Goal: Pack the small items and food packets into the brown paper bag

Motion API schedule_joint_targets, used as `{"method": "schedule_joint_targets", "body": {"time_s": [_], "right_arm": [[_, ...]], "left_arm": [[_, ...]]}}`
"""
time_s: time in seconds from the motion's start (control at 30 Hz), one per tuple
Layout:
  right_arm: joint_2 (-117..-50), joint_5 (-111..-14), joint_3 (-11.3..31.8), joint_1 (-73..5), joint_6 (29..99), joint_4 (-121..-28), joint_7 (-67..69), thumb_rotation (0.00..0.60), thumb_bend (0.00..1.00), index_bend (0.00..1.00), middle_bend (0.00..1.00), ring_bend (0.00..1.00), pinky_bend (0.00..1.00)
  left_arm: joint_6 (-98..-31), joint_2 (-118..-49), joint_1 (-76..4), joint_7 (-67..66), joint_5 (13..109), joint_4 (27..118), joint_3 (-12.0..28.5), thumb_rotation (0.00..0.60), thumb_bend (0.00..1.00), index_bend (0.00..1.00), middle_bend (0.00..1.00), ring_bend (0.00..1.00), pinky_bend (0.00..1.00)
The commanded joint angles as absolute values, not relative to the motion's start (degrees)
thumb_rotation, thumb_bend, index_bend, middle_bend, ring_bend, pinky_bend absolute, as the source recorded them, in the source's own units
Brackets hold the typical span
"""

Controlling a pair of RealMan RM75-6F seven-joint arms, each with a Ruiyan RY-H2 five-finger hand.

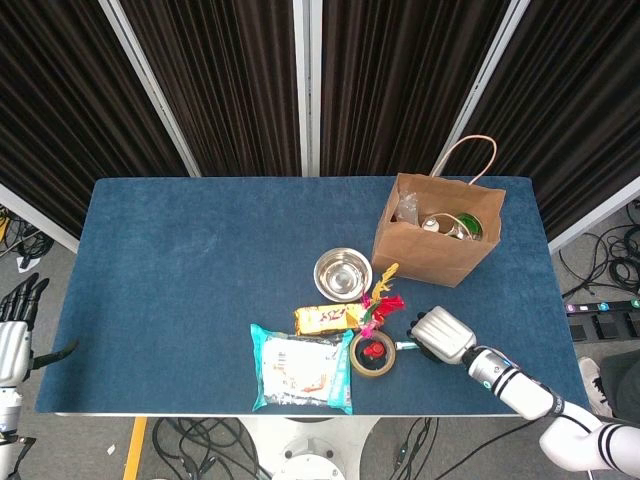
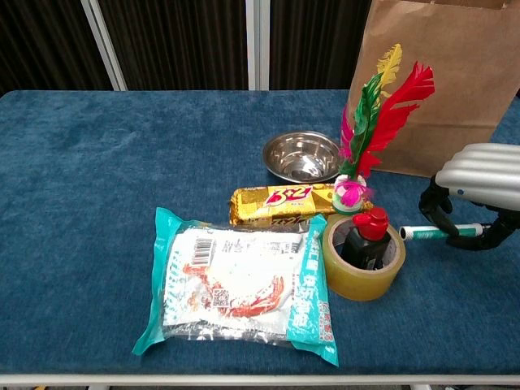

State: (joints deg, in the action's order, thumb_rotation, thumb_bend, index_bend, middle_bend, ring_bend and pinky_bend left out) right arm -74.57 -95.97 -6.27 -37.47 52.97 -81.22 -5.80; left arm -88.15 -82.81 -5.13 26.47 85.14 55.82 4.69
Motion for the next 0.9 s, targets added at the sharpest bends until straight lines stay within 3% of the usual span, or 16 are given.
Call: {"method": "schedule_joint_targets", "body": {"time_s": [0.03,0.5,0.9], "right_arm": [[-72.41,-95.64,-4.64,-38.01,54.19,-83.67,-6.86,0.600,0.29,0.66,0.56,0.46,0.63],[-59.97,-89.23,7.58,-42.70,56.42,-99.30,-13.27,0.600,0.30,0.66,0.56,0.46,0.63],[-54.85,-81.59,16.19,-47.30,55.26,-107.35,-18.41,0.600,0.30,0.67,0.57,0.47,0.64]], "left_arm": [[-88.20,-82.74,-5.09,26.49,85.17,55.91,4.65,0.600,0.14,0.08,0.06,0.00,0.12],[-88.49,-82.46,-5.85,25.33,85.69,57.41,4.99,0.600,0.14,0.08,0.06,0.00,0.12],[-87.35,-81.82,-7.61,21.72,85.05,60.98,6.24,0.600,0.14,0.08,0.06,0.00,0.12]]}}
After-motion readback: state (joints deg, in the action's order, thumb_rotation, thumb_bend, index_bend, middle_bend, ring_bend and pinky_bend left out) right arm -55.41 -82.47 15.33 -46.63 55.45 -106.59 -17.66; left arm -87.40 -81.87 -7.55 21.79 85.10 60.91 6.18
